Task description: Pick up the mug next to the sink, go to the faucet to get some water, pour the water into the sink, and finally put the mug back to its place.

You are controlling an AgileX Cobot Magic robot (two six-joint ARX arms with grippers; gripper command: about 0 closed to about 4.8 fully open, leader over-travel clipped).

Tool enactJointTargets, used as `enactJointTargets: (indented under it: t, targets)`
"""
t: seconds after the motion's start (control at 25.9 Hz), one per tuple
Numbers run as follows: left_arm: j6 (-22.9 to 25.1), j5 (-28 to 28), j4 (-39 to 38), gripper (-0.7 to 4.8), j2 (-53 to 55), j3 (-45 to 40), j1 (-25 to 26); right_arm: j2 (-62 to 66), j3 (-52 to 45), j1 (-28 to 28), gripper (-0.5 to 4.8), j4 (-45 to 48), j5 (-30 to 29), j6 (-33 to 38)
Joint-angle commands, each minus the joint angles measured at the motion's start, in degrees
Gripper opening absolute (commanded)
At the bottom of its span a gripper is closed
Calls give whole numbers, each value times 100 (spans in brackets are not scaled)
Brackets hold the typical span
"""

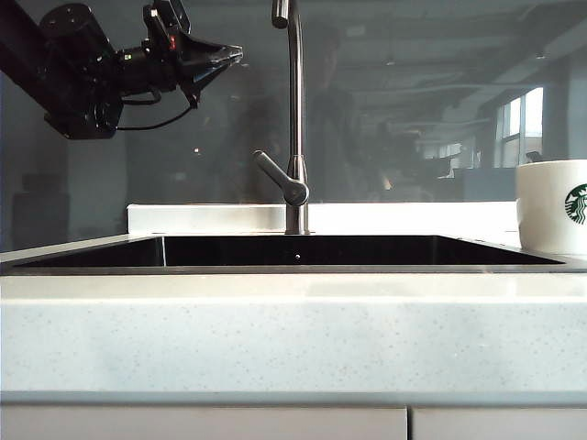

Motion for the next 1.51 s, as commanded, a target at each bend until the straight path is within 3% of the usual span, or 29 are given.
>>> enactJointTargets:
  t: [0.04, 0.08, 0.15, 0.81, 0.93, 1.0, 1.08, 1.16, 1.2, 1.28, 1.31, 1.39, 1.51]
  targets:
    - [-313, 81, 192, -4, -144, 33, -11, -553, 11, -2, -2, -227, -4, 24]
    - [-769, 149, 192, -3, -138, 33, -7, -721, 11, -2, -1, -234, -2, 24]
    - [-1239, 249, 192, -3, -138, 33, -13, -953, 11, 0, -1, -238, -26, 22]
    - [-1233, 306, 144, -3, -133, 33, -31, -1250, 11, -4, -1, -302, -22, 22]
    - [-1364, 433, -393, -3, -234, 31, -26, -1248, 11, -4, -1, -304, -22, 22]
    - [-455, 822, -1565, -3, -579, 2, -28, -1252, 11, -4, -1, -297, -22, 22]
    - [1613, 446, -3115, -3, -1182, -245, -28, -1250, 11, -4, -1, -323, -22, 22]
    - [3622, -188, -4835, -3, -1773, -507, -28, -1250, 11, -4, -1, -339, -22, 22]
    - [4774, -756, -6000, -3, -2127, -629, -28, -1250, 11, -4, -1, -345, -22, 22]
    - [6378, -2146, -7995, -3, -2691, -745, -28, -1252, 11, -4, -1, -343, -22, 22]
    - [6942, -3252, -8988, -3, -3008, -774, -52, -1252, 11, -4, -1, -341, -22, 22]
    - [7453, -5386, -10225, -3, -3517, -778, -232, -1250, 11, -4, -1, -343, -20, 22]
    - [7952, -6854, -10983, -3, -4081, -802, -431, -1250, 11, -4, -1, -343, -24, 22]
